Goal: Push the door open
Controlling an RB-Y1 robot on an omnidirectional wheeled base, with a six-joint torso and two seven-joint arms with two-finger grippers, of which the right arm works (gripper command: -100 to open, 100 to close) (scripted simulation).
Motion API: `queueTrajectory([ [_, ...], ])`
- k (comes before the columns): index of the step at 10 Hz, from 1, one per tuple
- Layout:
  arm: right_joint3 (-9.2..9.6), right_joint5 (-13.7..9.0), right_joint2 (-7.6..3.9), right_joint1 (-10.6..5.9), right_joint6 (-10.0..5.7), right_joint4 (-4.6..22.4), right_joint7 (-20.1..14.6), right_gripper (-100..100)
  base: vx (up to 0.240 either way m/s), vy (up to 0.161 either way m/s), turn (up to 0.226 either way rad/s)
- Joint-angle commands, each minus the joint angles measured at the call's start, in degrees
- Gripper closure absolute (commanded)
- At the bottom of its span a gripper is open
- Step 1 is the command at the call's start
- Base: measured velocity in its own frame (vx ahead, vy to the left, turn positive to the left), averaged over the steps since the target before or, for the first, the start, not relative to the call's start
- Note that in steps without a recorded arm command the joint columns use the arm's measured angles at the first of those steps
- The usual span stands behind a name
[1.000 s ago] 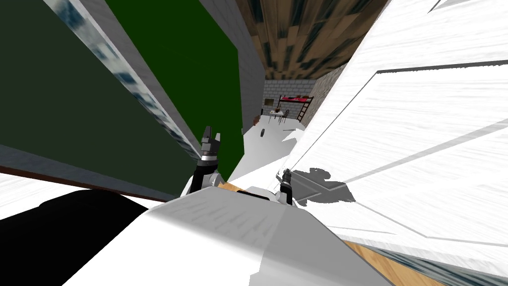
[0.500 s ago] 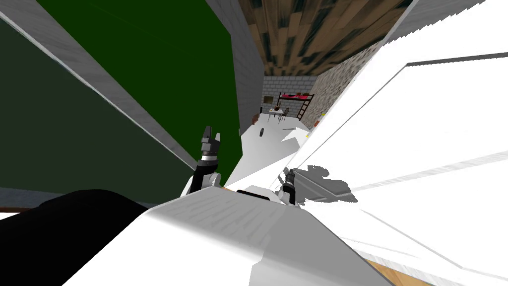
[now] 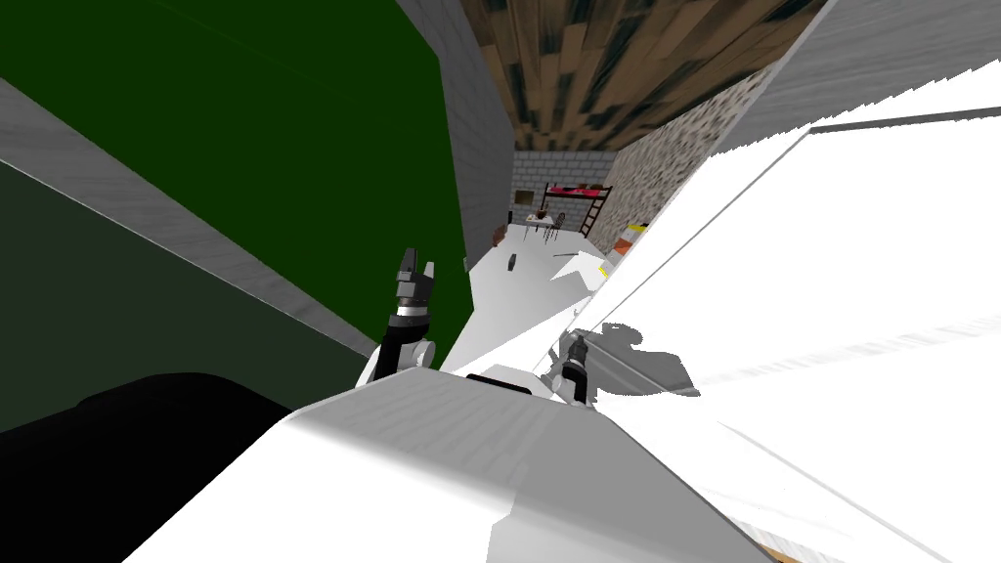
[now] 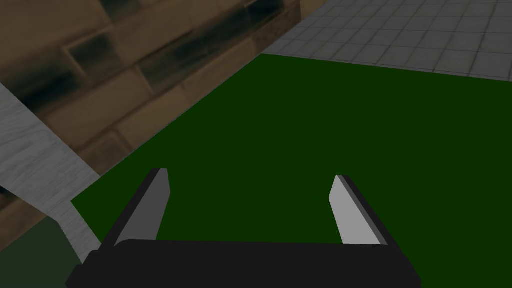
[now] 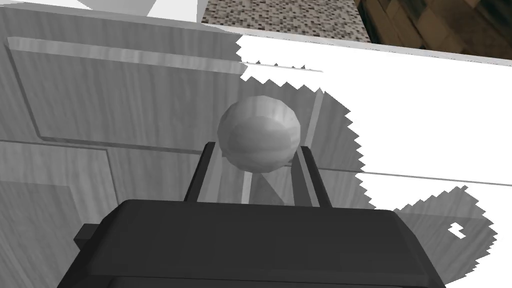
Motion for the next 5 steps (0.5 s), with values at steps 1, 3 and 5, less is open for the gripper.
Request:
queueTrajectory([
  [1,-0.93,-0.47,-0.05,2.1,1.29,-2.86,0.79,100,0.12,-0.005,-0.065],
  [3,-1.38,-1.06,0.26,1.67,1.27,-3.24,1.08,-100,0.0,0.037,-0.033],
  [5,-1.77,-1.53,0.67,1.62,1.43,-3.46,1.36,-100,-0.131,0.194,-0.067],
])
